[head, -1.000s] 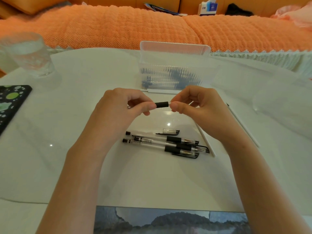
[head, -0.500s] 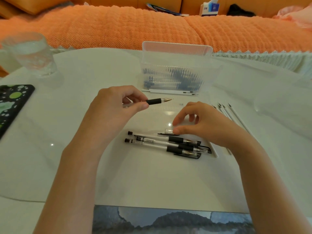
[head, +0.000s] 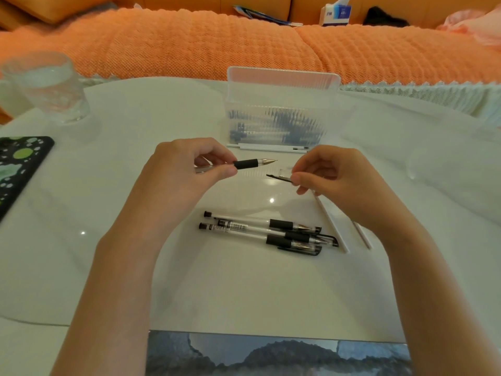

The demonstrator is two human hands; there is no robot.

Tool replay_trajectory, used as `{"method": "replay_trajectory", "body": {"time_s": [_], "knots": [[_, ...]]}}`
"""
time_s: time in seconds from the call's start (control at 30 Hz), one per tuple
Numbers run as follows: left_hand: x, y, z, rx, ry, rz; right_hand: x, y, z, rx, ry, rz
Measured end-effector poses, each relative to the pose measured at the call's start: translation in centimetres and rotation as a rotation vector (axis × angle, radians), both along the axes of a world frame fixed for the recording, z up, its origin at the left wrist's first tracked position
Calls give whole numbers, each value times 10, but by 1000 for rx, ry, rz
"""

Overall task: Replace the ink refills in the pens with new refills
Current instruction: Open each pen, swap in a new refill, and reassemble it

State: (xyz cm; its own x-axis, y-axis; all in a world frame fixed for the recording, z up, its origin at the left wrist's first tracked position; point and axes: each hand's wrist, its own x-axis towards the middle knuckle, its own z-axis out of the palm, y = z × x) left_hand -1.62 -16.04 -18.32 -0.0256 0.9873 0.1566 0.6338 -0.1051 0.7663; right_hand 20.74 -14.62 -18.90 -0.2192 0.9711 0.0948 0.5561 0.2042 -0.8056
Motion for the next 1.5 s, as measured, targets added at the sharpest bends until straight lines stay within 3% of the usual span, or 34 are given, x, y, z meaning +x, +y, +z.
{"method": "replay_trajectory", "body": {"time_s": [0.37, 0.73, 1.23, 1.37, 1.5], "knots": [[2, -2, 2, -8, -17, -23, -3, 3, 2, 77, 168, -61], [11, -2, 1, -17, -66, -118, -15, 2, 1, 76, 272, 12], [19, 0, 0, -37, -74, -127, -11, -4, 2, 117, 307, -18], [24, 4, 2, -15, -71, -137, -6, -6, 2, 74, 234, -71], [22, 10, 1, 51, -38, -60, 2, -10, 0, -34, -38, -59]]}}
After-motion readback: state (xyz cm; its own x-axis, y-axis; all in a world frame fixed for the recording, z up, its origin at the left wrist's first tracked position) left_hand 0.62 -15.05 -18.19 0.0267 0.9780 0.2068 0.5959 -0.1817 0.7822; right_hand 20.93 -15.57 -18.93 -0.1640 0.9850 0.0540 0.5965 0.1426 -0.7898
